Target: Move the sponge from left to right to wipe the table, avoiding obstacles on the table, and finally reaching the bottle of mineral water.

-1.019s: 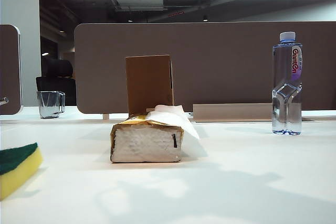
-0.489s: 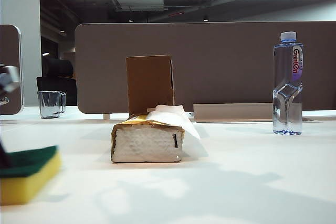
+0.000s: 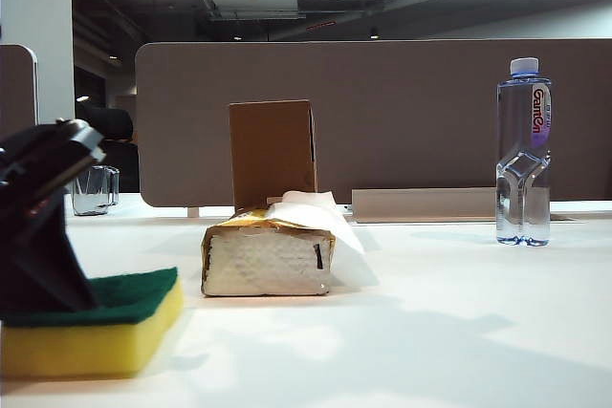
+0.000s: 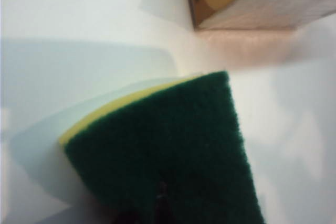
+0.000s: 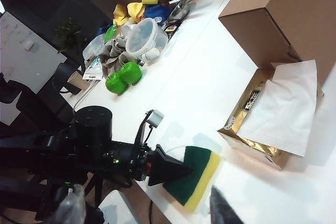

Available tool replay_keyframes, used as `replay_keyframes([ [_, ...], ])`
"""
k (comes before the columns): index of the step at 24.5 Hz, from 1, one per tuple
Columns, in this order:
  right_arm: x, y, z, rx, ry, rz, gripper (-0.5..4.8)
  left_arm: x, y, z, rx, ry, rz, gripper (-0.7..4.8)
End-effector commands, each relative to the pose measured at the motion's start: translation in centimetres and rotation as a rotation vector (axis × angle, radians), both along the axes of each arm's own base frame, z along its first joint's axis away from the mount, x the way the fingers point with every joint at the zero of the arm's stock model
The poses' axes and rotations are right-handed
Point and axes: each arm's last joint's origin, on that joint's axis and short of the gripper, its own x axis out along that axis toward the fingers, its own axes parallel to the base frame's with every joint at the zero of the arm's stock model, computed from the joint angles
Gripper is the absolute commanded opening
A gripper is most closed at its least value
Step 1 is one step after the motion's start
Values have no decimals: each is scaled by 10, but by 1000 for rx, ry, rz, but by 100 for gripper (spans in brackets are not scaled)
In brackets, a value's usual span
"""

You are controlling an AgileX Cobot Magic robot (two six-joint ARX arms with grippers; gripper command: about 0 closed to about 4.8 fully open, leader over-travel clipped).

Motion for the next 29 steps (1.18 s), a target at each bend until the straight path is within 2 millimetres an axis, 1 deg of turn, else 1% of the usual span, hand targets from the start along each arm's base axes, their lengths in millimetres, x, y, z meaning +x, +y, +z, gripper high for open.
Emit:
replay_keyframes([
  [1, -1, 0, 3, 5, -22, 7, 305, 1, -7, -7, -25, 38, -15, -6],
  [5, -1, 0, 3, 5, -23, 7, 305, -4, -30, -13, -47, 21, -55, -6],
  [7, -1, 0, 3, 5, -23, 7, 305, -6, -37, -13, -61, 13, -61, -6],
  [11, -1, 0, 3, 5, -23, 7, 305, -9, -43, -13, -69, 11, -59, -6],
  [15, -1, 0, 3, 5, -23, 7, 305, -4, -47, -7, -94, -16, -50, -6],
  [18, -1, 0, 3, 6, -23, 7, 305, 2, -55, -2, -103, -25, -57, -6],
  [21, -1, 0, 3, 6, -23, 7, 305, 7, -66, -6, -89, 5, -87, -6],
  [23, -1, 0, 3, 7, -23, 12, 305, 7, -71, -11, -74, 26, -102, -6],
  [28, -1, 0, 3, 7, -22, 14, 305, 7, -72, -11, -78, 26, -103, -4],
  [29, -1, 0, 3, 10, -22, 22, 305, 7, -72, -11, -84, 32, -112, 15],
])
